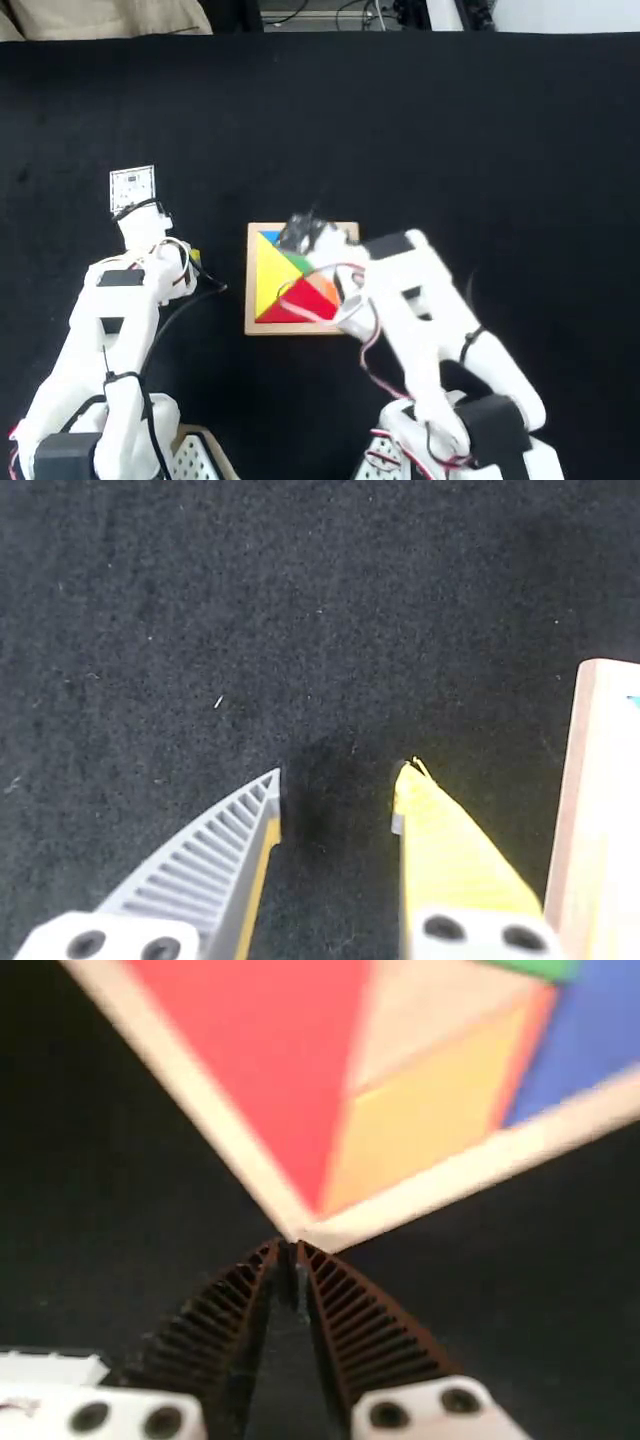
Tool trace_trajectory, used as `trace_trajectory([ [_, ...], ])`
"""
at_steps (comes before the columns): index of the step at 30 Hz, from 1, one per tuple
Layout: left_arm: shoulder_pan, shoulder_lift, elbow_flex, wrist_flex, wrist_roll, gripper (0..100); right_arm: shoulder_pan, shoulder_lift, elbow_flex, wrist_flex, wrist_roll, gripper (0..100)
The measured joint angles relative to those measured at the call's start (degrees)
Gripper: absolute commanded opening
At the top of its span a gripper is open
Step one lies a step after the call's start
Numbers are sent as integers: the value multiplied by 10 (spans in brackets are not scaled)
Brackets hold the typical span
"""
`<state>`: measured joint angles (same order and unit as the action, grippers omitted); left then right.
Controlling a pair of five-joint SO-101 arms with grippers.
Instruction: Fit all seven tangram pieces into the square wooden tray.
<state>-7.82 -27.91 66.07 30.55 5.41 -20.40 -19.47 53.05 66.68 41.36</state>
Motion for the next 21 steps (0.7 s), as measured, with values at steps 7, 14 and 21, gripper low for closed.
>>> trace_trajectory([
  [7,0,0,0,0,0,191,-28,-4,33,-2,6,11],
  [14,0,0,0,0,0,191,-28,-4,35,-25,6,11],
  [21,0,0,0,0,0,191,-28,-4,35,-33,6,11],
])
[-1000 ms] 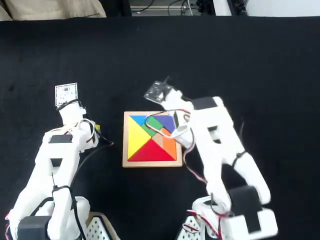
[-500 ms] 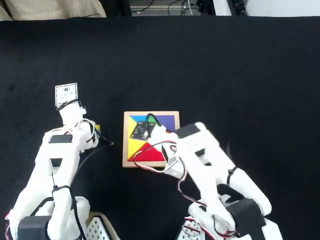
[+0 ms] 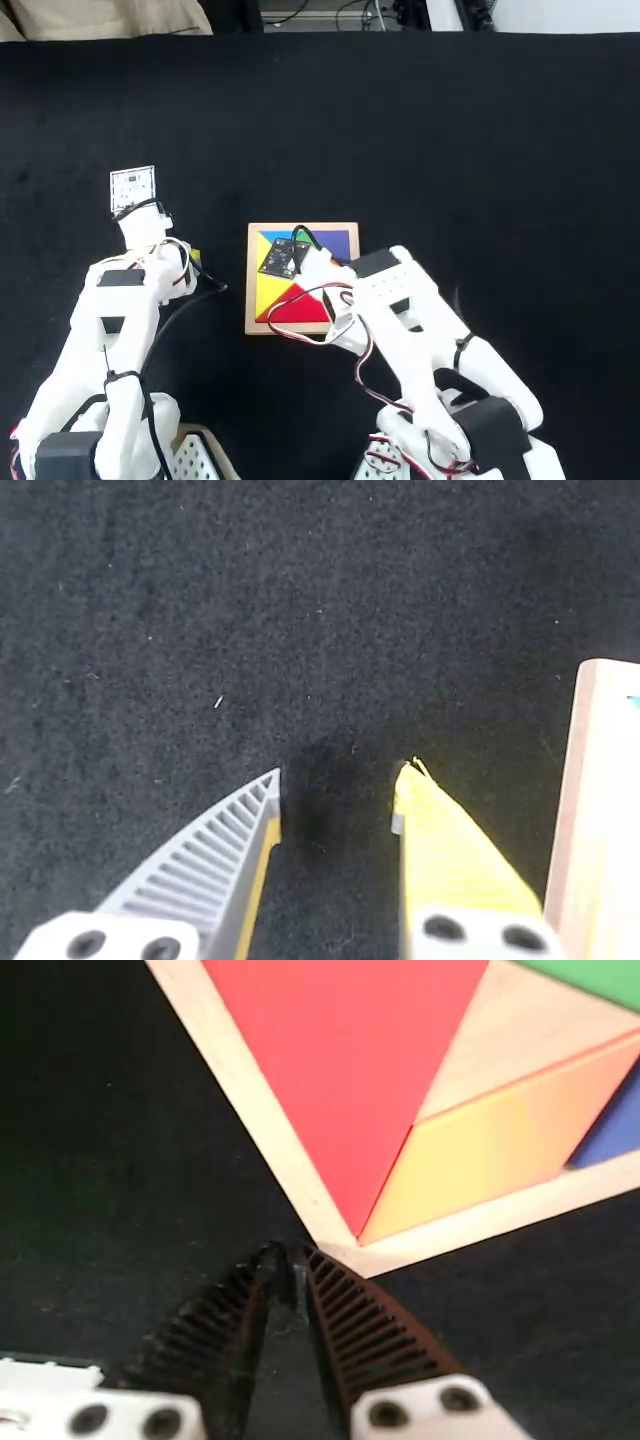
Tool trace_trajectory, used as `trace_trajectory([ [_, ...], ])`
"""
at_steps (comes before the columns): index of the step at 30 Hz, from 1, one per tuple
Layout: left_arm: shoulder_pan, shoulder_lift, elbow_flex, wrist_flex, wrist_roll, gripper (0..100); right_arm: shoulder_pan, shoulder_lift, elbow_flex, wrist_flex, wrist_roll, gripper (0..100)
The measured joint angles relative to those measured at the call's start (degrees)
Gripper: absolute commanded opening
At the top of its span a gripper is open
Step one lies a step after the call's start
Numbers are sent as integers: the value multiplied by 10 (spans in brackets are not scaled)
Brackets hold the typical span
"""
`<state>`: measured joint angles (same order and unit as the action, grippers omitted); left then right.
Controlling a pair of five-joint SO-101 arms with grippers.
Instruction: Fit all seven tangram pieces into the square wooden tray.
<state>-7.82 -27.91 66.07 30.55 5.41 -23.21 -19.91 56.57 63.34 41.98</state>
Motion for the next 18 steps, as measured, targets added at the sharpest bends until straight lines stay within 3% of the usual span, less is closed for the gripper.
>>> trace_trajectory([
  [18,0,0,0,0,0,191,0,0,1,-8,0,11],
])
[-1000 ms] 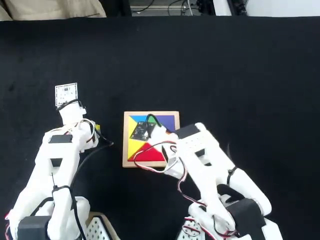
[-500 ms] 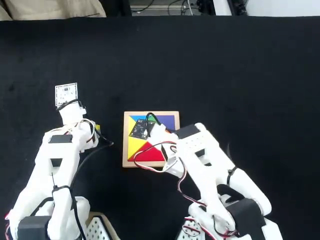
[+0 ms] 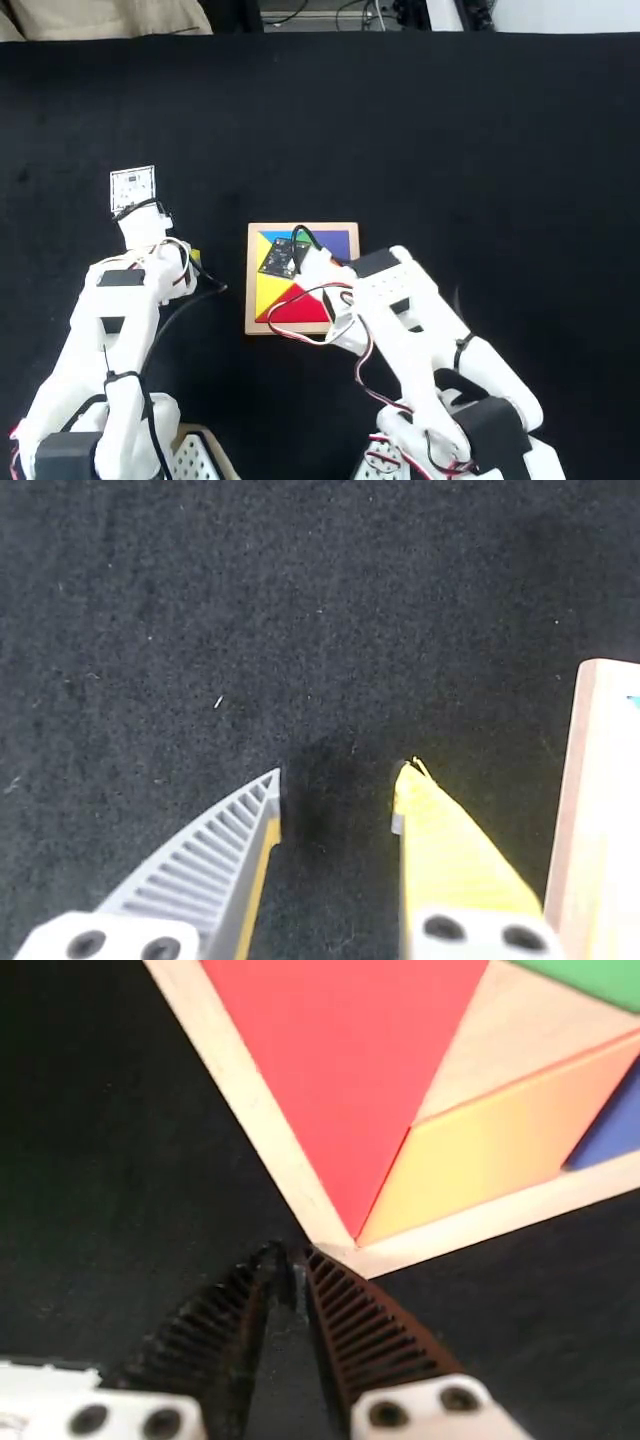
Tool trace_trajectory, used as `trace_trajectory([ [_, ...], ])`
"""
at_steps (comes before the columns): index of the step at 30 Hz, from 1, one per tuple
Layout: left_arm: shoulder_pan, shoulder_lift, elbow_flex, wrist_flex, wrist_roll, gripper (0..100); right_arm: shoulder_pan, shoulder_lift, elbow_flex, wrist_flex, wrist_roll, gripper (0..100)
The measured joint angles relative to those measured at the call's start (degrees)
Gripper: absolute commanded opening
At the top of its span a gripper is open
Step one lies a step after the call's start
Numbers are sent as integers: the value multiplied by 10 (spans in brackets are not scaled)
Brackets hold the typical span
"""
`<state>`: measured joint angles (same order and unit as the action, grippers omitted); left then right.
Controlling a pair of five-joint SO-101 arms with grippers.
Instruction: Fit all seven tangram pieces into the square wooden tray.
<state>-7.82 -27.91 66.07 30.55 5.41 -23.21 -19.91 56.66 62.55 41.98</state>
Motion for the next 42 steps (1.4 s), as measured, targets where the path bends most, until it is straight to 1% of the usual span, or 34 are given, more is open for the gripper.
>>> trace_trajectory([
  [4,0,0,0,0,0,191,0,7,17,-25,0,11],
  [14,0,0,0,0,0,191,-1,40,17,-48,1,11],
  [20,0,0,0,0,0,191,25,40,13,-60,2,11],
  [25,0,0,0,0,0,191,27,40,13,-62,2,11],
  [35,0,0,0,0,0,191,27,40,13,-57,2,11],
  [42,0,0,0,0,0,191,1,40,13,-57,2,11],
])
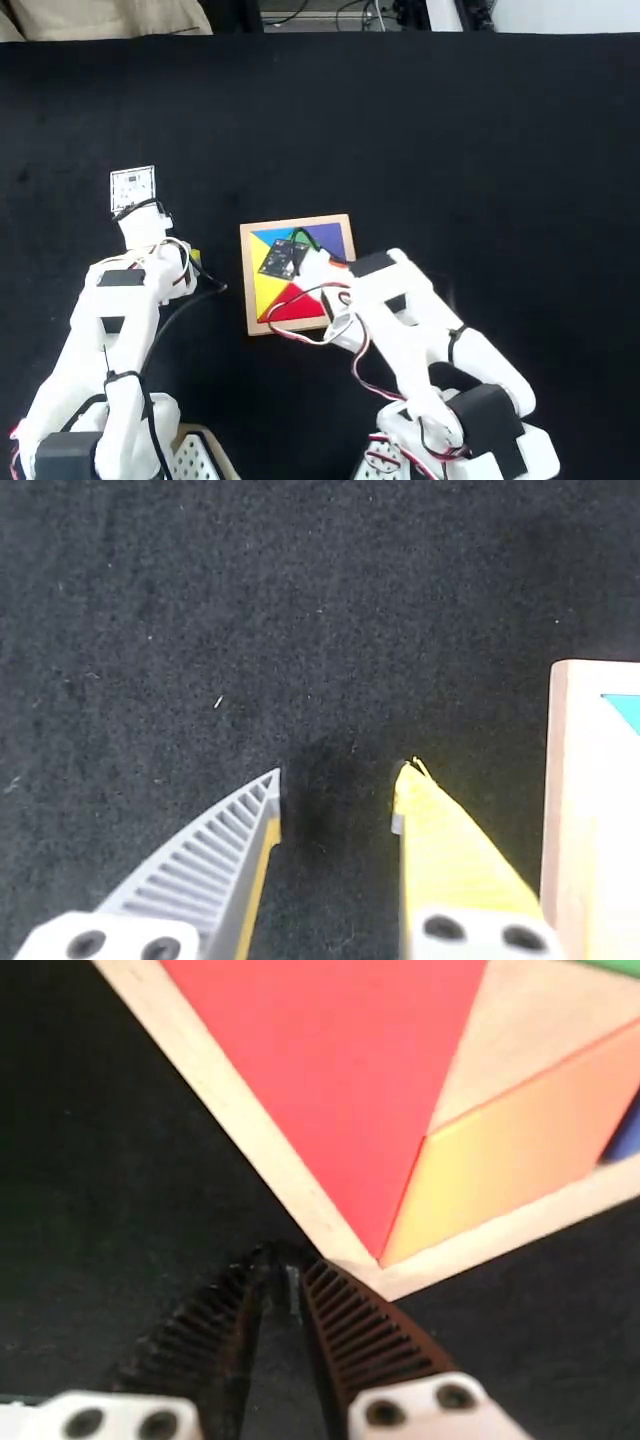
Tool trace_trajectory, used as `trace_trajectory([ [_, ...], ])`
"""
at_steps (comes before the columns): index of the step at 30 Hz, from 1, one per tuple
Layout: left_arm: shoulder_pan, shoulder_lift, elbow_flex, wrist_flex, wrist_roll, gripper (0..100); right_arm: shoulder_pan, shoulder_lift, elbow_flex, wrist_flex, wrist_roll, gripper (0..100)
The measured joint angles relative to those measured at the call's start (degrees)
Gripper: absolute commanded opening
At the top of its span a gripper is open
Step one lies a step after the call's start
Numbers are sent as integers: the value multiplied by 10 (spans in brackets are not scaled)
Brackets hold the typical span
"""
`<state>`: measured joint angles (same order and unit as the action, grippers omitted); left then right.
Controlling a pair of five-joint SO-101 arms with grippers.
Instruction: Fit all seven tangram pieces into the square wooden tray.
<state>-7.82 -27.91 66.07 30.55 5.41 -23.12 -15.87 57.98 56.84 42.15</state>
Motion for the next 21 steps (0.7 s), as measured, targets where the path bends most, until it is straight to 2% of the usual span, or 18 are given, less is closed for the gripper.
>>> trace_trajectory([
  [9,0,0,0,0,0,191,-25,0,0,-6,-18,11],
  [16,0,0,0,0,0,191,-104,0,-3,-11,-45,11],
  [21,-2,0,0,0,3,191,-124,1,-34,-12,-51,11],
])
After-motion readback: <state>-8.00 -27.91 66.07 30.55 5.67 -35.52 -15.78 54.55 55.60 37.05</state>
